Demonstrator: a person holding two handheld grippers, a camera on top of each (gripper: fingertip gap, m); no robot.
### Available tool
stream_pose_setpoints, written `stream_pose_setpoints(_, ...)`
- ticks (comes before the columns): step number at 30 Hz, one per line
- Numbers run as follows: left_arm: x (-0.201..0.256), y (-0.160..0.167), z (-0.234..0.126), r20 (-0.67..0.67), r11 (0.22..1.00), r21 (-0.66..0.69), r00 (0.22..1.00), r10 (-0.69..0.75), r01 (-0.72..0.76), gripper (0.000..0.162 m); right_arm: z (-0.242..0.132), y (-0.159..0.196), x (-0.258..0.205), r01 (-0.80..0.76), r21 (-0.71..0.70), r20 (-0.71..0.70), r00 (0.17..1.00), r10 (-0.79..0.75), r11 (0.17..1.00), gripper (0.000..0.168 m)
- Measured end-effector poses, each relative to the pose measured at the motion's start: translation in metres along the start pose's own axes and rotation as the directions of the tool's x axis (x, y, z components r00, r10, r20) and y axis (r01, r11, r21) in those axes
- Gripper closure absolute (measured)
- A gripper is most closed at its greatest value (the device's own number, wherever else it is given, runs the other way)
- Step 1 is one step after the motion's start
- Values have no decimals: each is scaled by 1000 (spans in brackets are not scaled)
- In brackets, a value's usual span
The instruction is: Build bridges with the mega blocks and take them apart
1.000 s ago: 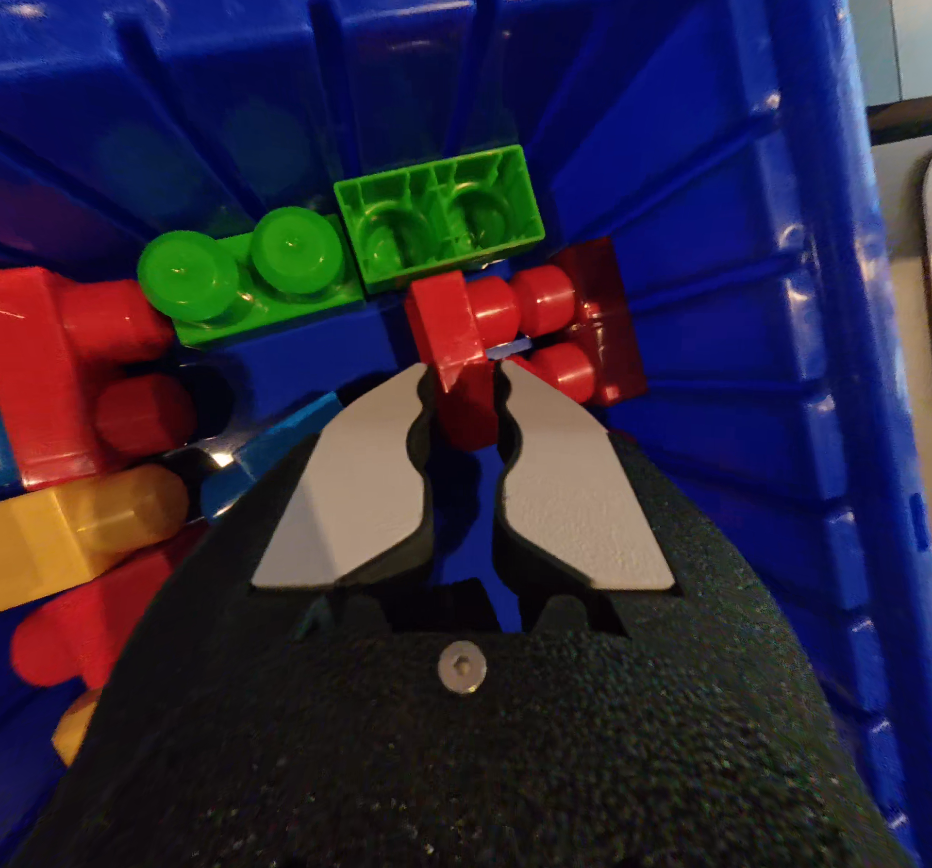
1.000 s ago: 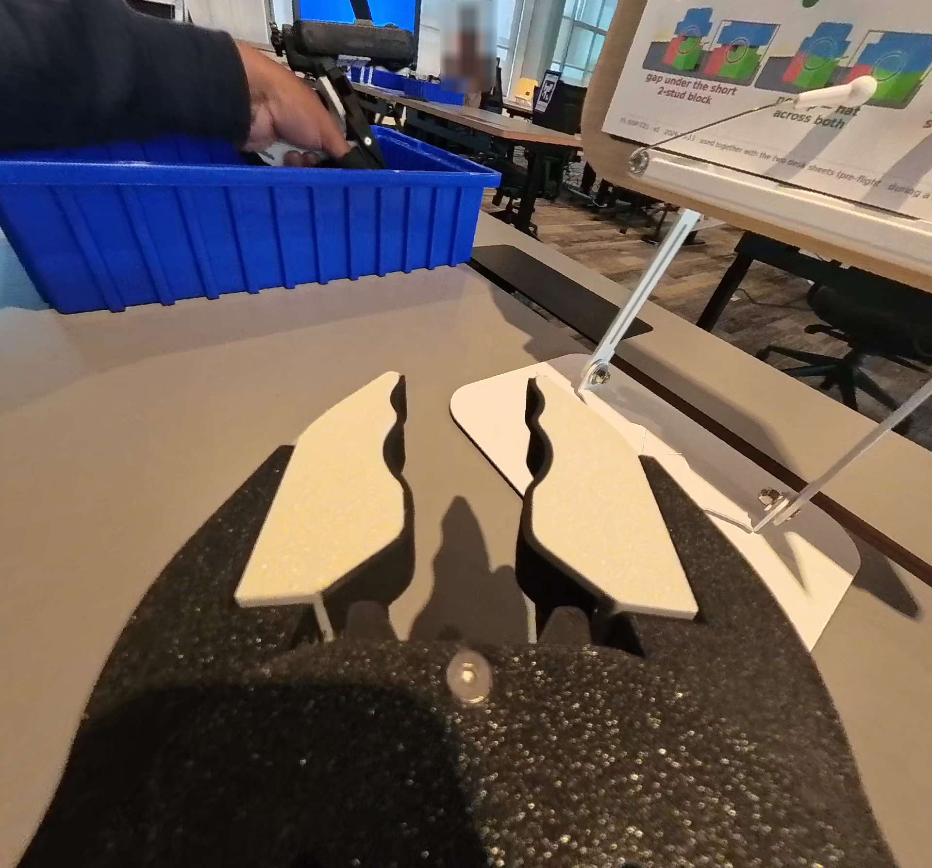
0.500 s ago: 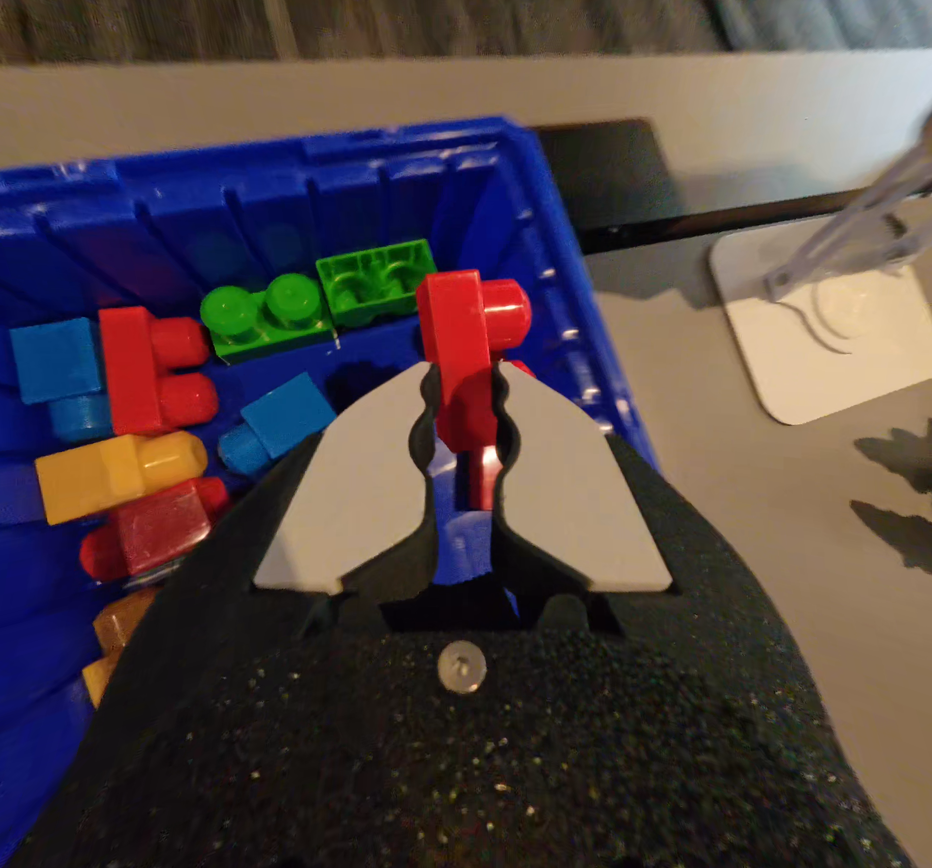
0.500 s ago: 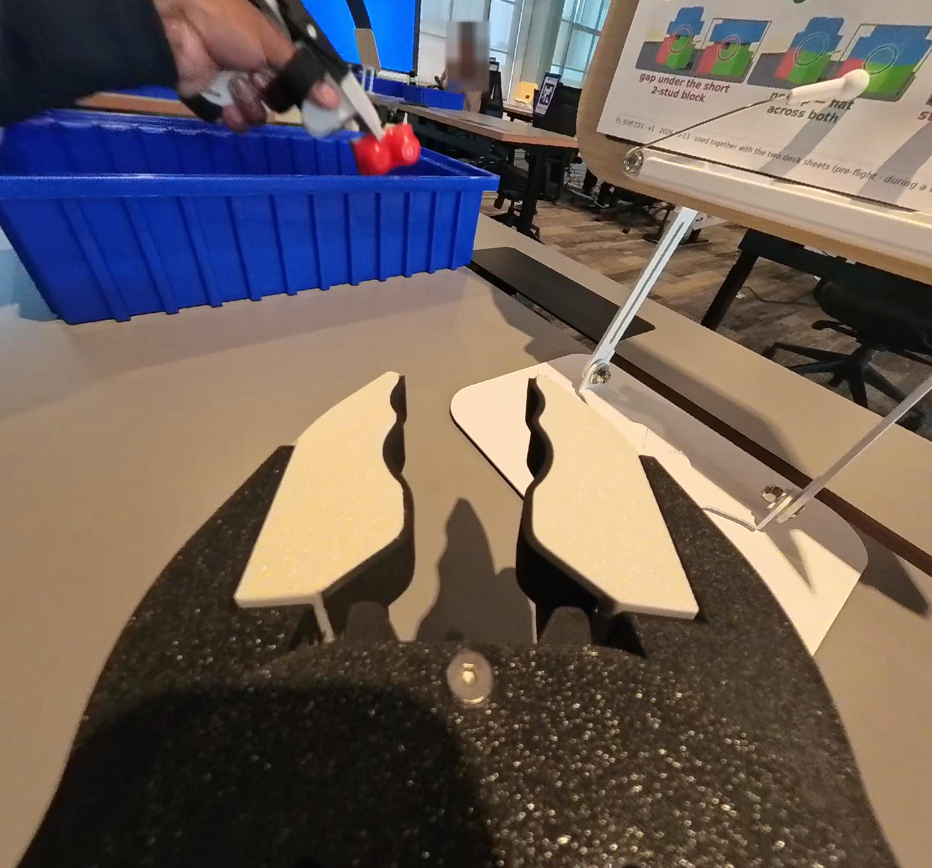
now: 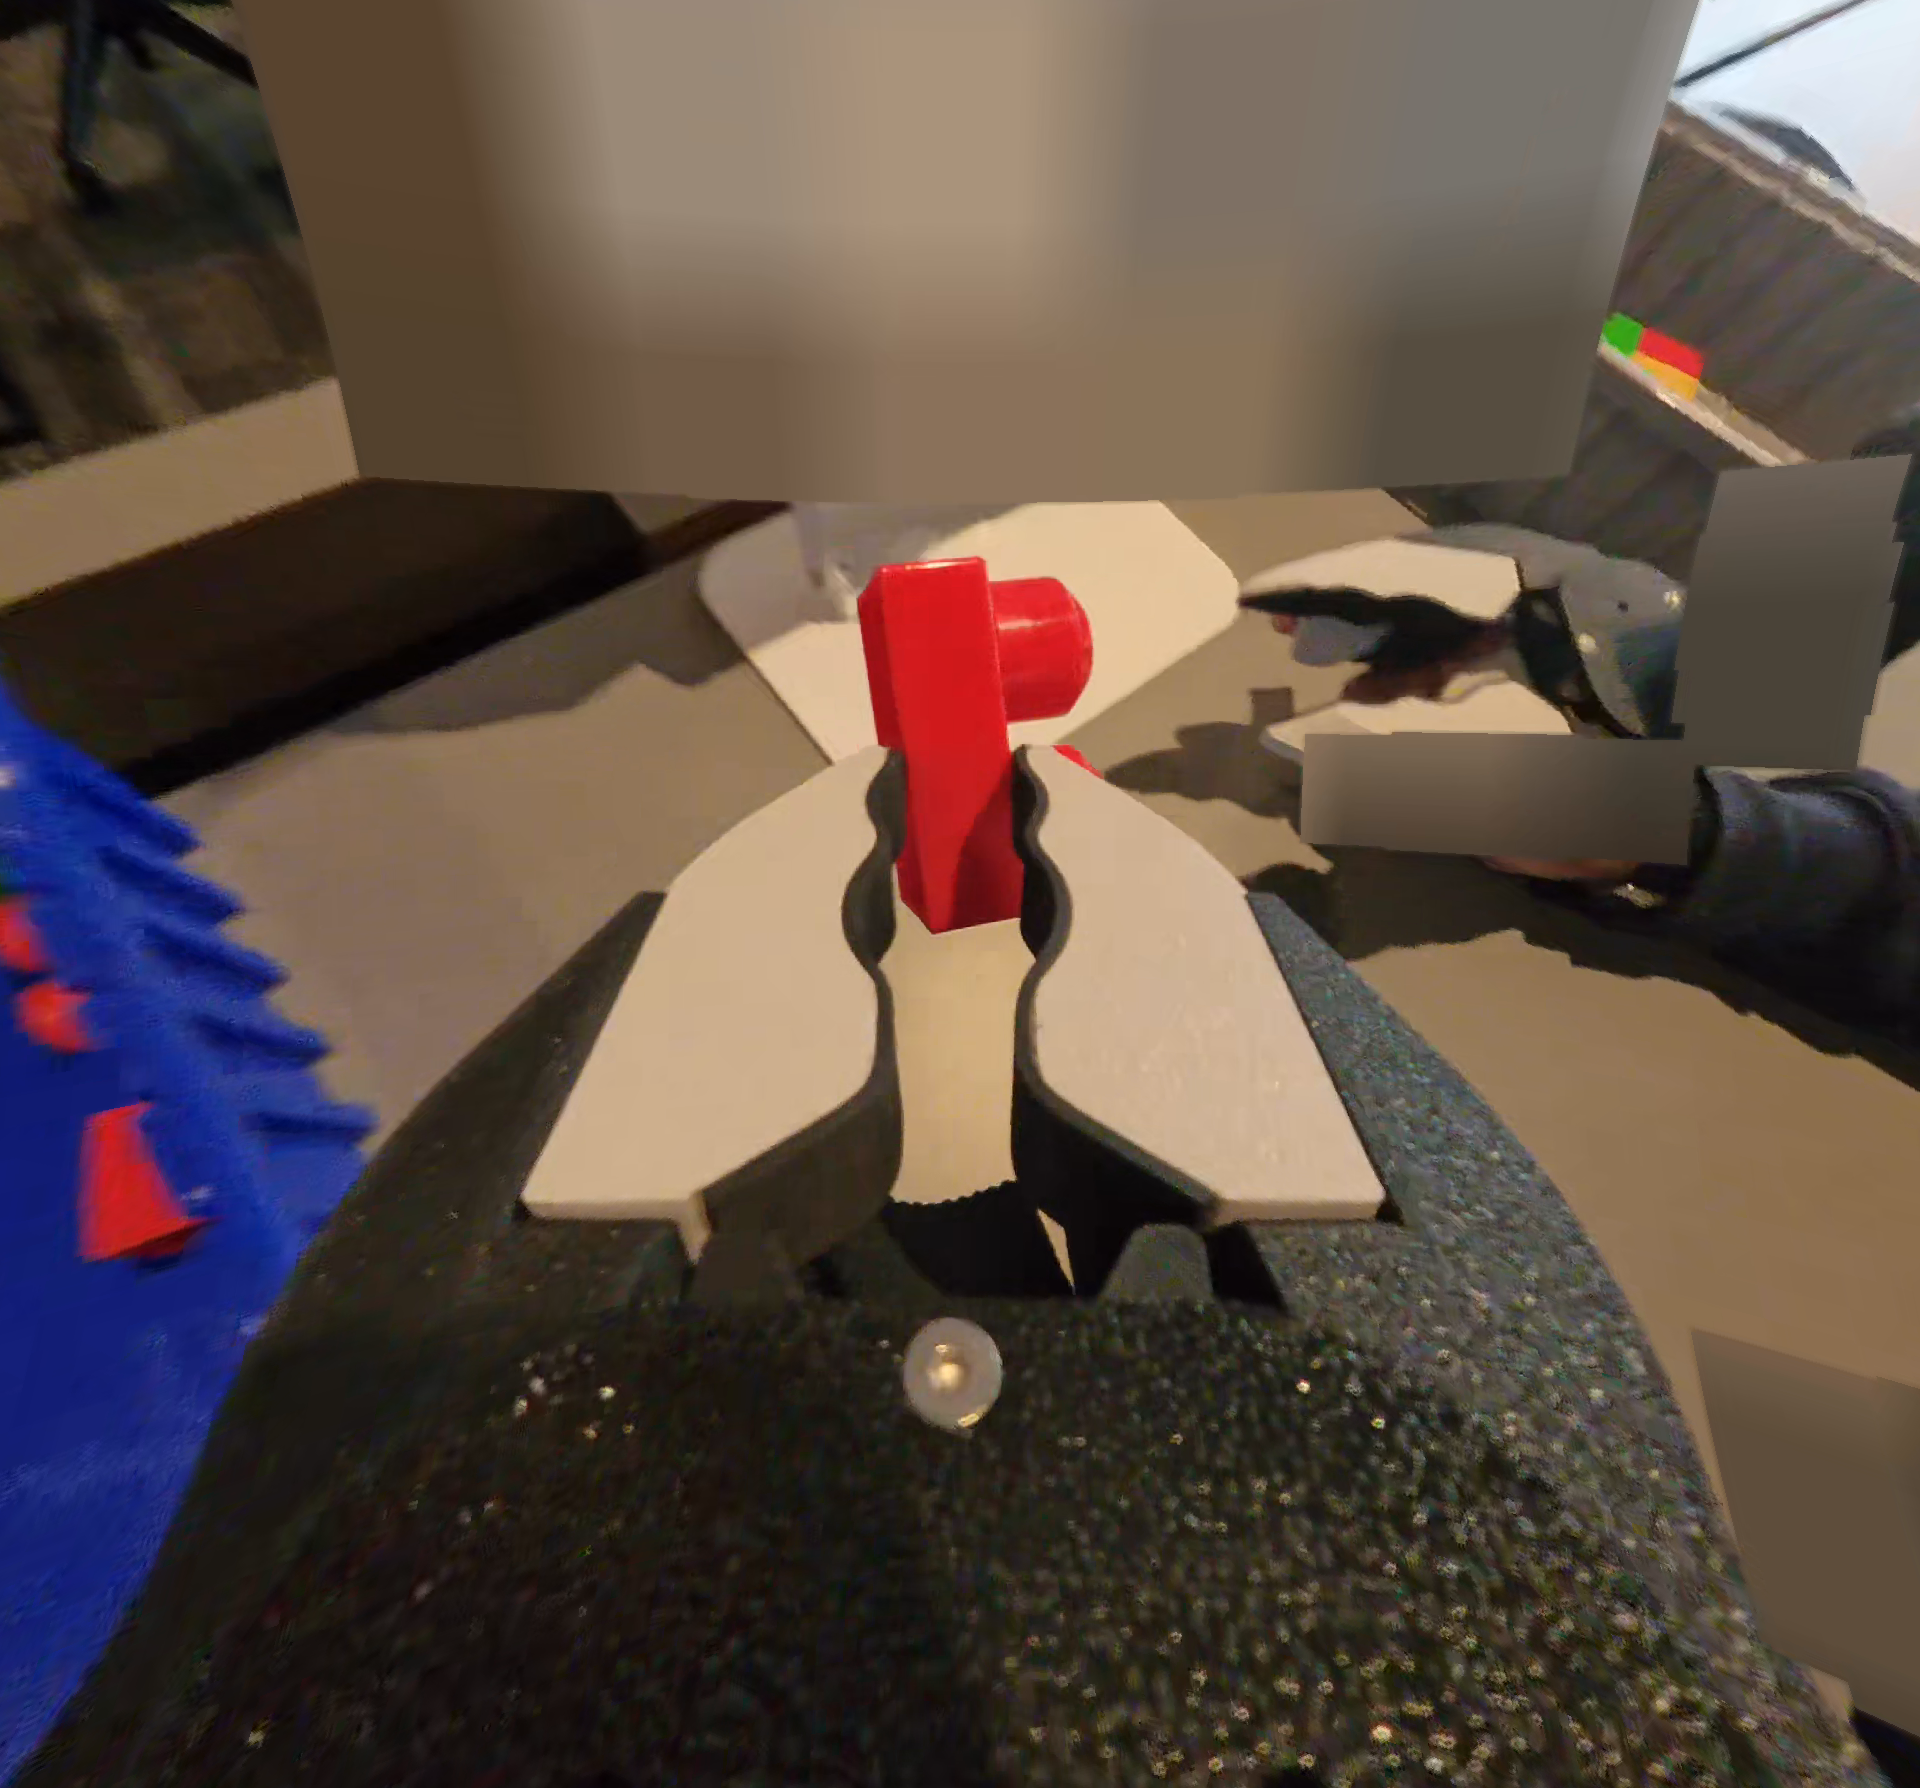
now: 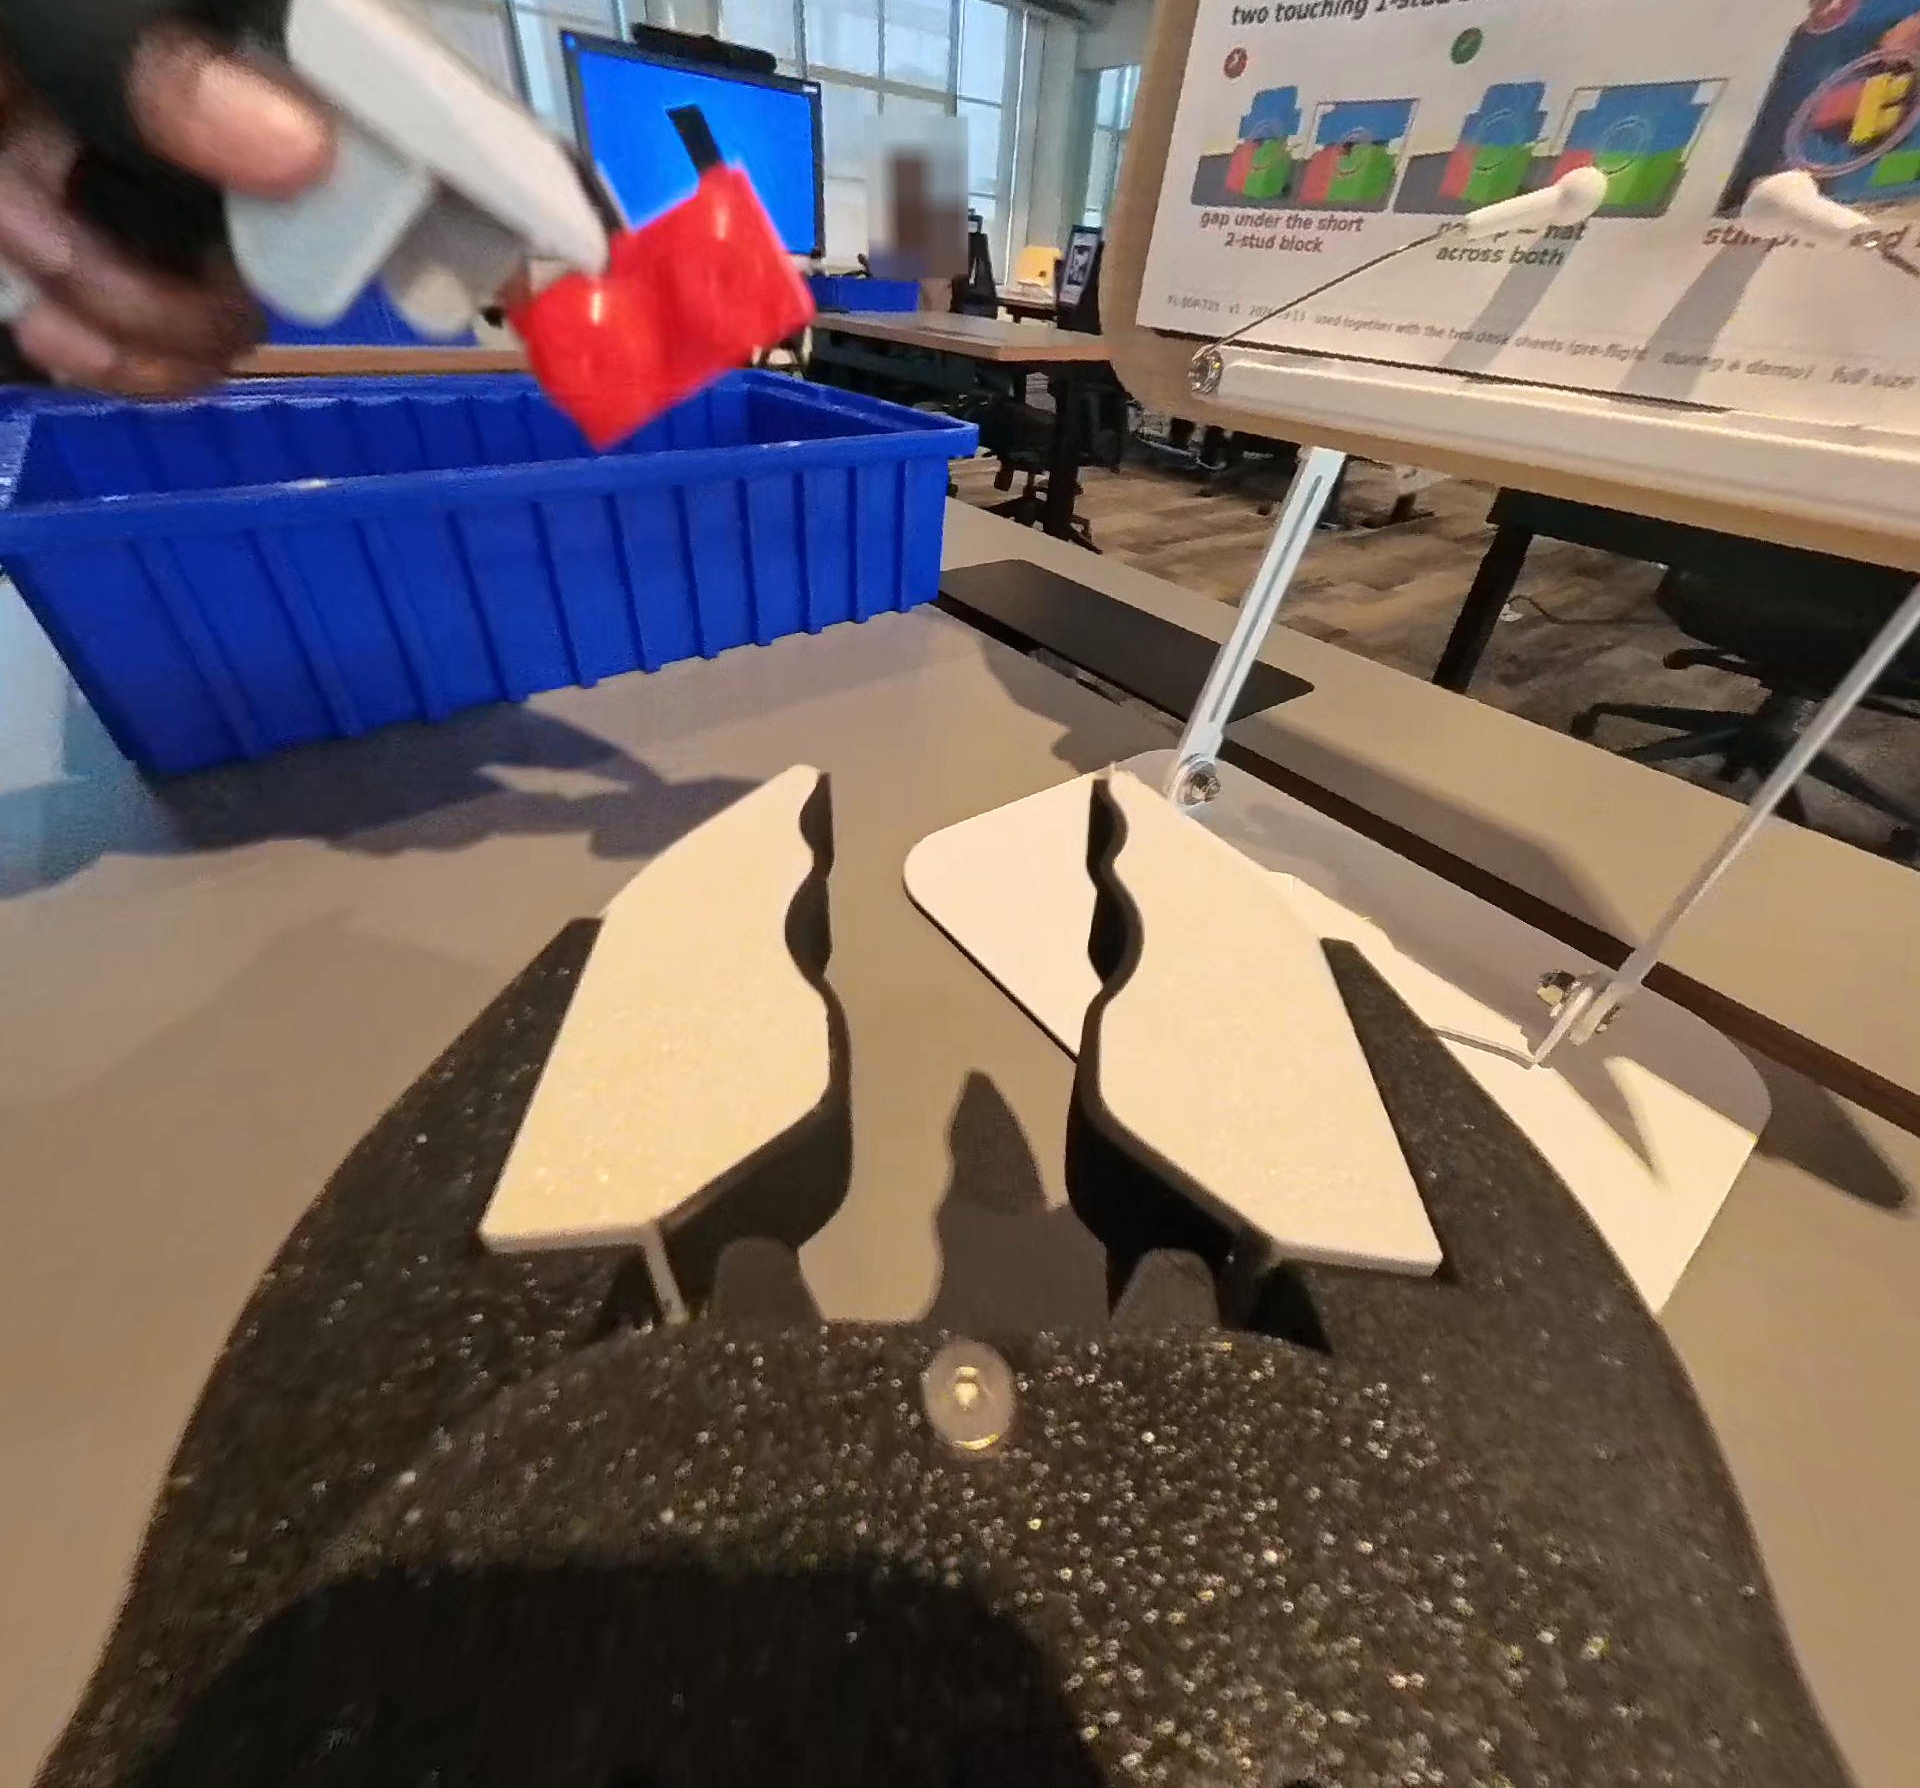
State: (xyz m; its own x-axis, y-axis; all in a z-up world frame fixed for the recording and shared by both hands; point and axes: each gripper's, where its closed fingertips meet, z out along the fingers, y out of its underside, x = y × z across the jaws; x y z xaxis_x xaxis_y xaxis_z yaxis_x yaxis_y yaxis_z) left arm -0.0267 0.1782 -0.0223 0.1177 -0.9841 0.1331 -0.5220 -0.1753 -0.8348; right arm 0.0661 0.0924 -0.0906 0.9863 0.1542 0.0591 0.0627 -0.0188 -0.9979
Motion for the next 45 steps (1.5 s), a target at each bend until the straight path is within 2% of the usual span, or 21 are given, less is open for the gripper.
stream_pose_setpoints(8,54,76,62,-43,983,-184,999,5,-13,143,-8,-6,13,-55,49,-34,998,57,997,122)
stream_pose_setpoints(14,60,101,86,-57,973,-229,997,-43,29,142,-8,-5,15,-74,44,-35,997,76,996,121)
stream_pose_setpoints(21,57,106,102,-49,976,-205,996,-81,70,140,-5,-1,15,-85,23,-28,996,86,996,120)
stream_pose_setpoints(26,41,92,101,32,995,-51,996,-83,85,138,-4,0,16,-103,16,-20,994,103,995,119)
stream_pose_setpoints(30,19,88,94,181,996,86,983,-32,17,137,-3,0,16,-110,15,-16,994,110,994,120)
stream_pose_setpoints(34,6,93,93,240,991,132,970,-49,17,136,-3,1,16,-113,8,-16,994,113,994,120)
stream_pose_setpoints(37,-4,84,87,267,981,193,961,-68,15,136,-1,2,16,-113,2,-11,994,113,994,120)
stream_pose_setpoints(41,-11,85,87,267,978,200,957,-116,63,136,0,2,16,-121,0,-6,993,121,993,121)
stream_pose_setpoints(45,-10,87,90,281,984,175,955,-91,42,136,3,2,14,-115,-9,7,993,115,993,122)
